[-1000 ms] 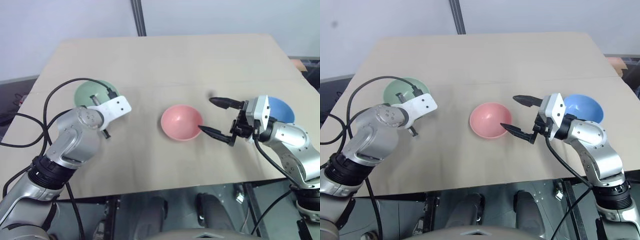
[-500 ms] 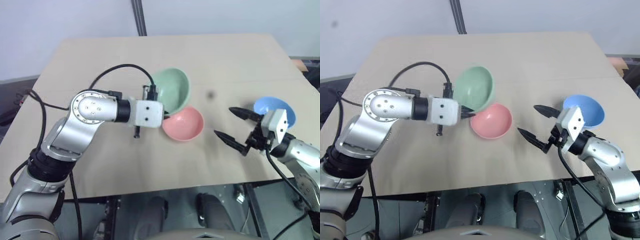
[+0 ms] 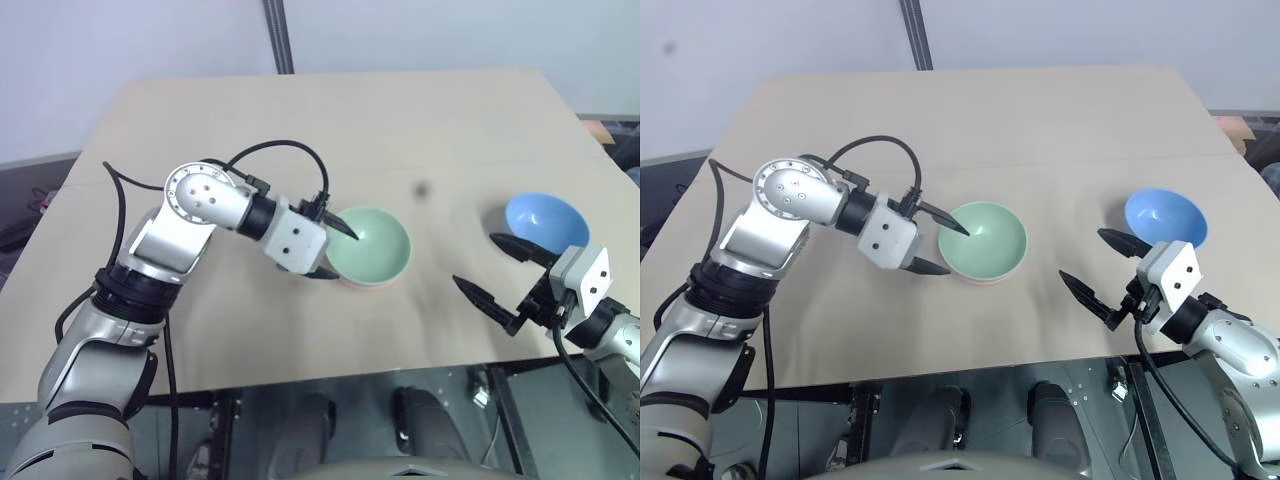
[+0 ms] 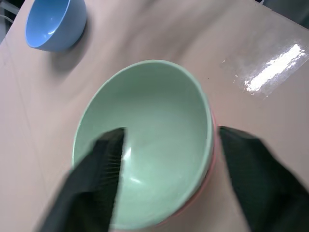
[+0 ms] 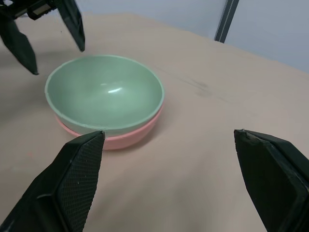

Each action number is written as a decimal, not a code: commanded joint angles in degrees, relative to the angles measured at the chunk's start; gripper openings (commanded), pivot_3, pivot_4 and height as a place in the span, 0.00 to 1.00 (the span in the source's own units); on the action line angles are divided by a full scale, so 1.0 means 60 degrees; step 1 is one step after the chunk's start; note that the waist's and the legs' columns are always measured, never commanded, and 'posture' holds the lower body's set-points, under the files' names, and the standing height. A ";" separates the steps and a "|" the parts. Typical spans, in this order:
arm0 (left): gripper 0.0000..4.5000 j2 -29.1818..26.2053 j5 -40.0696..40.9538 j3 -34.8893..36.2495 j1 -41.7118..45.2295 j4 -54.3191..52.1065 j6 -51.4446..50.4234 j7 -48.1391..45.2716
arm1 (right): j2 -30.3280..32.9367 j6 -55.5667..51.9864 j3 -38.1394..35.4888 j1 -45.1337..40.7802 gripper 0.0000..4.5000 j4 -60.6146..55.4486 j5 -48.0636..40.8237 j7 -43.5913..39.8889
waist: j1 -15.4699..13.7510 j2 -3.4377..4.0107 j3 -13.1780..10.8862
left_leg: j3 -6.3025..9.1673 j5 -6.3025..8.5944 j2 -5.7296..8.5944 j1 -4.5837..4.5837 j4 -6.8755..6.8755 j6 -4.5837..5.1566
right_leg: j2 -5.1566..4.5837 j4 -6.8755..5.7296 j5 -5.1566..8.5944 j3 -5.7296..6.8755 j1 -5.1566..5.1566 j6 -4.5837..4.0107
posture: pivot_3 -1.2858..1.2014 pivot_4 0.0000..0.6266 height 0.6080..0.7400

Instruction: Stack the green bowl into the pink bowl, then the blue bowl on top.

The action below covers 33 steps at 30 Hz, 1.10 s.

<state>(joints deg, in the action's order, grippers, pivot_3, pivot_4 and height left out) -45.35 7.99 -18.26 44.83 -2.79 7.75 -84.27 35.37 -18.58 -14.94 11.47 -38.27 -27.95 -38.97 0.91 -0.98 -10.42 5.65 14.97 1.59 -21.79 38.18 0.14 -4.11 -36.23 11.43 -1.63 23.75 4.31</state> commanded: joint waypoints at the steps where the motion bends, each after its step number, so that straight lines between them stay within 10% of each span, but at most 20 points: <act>1: 0.72 -0.0167 0.1114 0.1073 -0.0239 -0.0681 -0.1766 0.0537 | 0.0179 -0.0110 -0.0052 -0.0346 1.00 0.0081 0.0455 0.0418 | 0.0018 0.0000 0.0000 | 0.0000 0.0000 0.0000 0.0000 0.0004 0.0000 | 0.0000 -0.0007 0.0002 0.0000 0.0000 0.0002 | 0.52 0.24 1.00; 4: 0.72 0.0015 0.3629 0.2434 -0.1085 -0.1346 -0.4278 0.1179 | 0.0399 -0.0723 0.0277 -0.0894 1.00 0.0680 0.1115 0.0956 | 0.0061 0.0000 0.0000 | -0.0003 0.0000 -0.0002 0.0007 0.0010 0.0001 | -0.0001 -0.0024 0.0018 -0.0006 0.0001 0.0029 | 0.52 0.24 1.00; 15: 0.72 -0.0195 0.5201 0.4378 -0.3893 -0.2413 -0.5099 0.1735 | 0.1207 -0.2532 0.1411 -0.3961 1.00 0.4728 0.2883 0.1527 | 0.0027 0.0007 -0.0005 | -0.0008 0.0000 -0.0010 0.0017 0.0017 0.0000 | 0.0007 -0.0048 0.0001 -0.0010 0.0006 -0.0005 | 0.52 0.24 1.00; 19: 0.94 -0.0108 0.5255 0.4498 -0.4277 -0.2791 -0.5116 0.2154 | 0.1196 -0.2822 0.1578 -0.4756 1.00 0.5765 0.3039 0.1477 | -0.0007 0.0007 -0.0005 | -0.0009 0.0000 -0.0009 0.0014 0.0016 0.0000 | 0.0004 -0.0042 -0.0001 -0.0011 0.0007 -0.0008 | 0.52 0.24 1.00; 23: 1.00 -0.0061 0.5314 0.4482 -0.4384 -0.2997 -0.5352 0.2662 | 0.1192 -0.3102 0.1587 -0.5035 0.78 0.6024 0.3032 0.1358 | -0.0009 0.0007 -0.0005 | -0.0004 0.0000 -0.0004 0.0003 0.0012 0.0000 | 0.0001 -0.0029 -0.0002 -0.0009 0.0008 -0.0009 | 0.52 0.24 1.00; 30: 1.00 -0.0074 0.5477 0.4553 -0.4565 -0.2979 -0.5461 0.2793 | 0.1162 -0.3128 0.1698 -0.5105 0.07 0.5946 0.3212 0.1320 | 0.0023 0.0008 -0.0005 | -0.0006 0.0001 -0.0005 0.0008 0.0006 0.0000 | 0.0003 -0.0028 -0.0002 -0.0010 0.0008 -0.0008 | 0.52 0.24 1.00; 33: 1.00 0.0113 0.5595 0.4660 -0.4617 -0.2777 -0.5505 0.3035 | 0.1212 -0.2834 0.1746 -0.5149 0.02 0.5636 0.3301 0.1204 | 0.0034 0.0005 -0.0003 | -0.0012 0.0000 -0.0006 0.0012 0.0009 0.0000 | 0.0003 -0.0024 -0.0002 -0.0013 0.0005 -0.0006 | 0.52 0.24 1.00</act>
<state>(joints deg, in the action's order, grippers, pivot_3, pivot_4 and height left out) -45.22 40.27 7.46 17.28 -19.02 -25.39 -67.06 42.30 -37.08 -4.31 -19.01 -1.75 -8.27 -31.04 1.11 -0.95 -10.43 5.58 14.97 1.55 -21.72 38.24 0.14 -4.10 -36.38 11.42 -1.71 23.78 4.27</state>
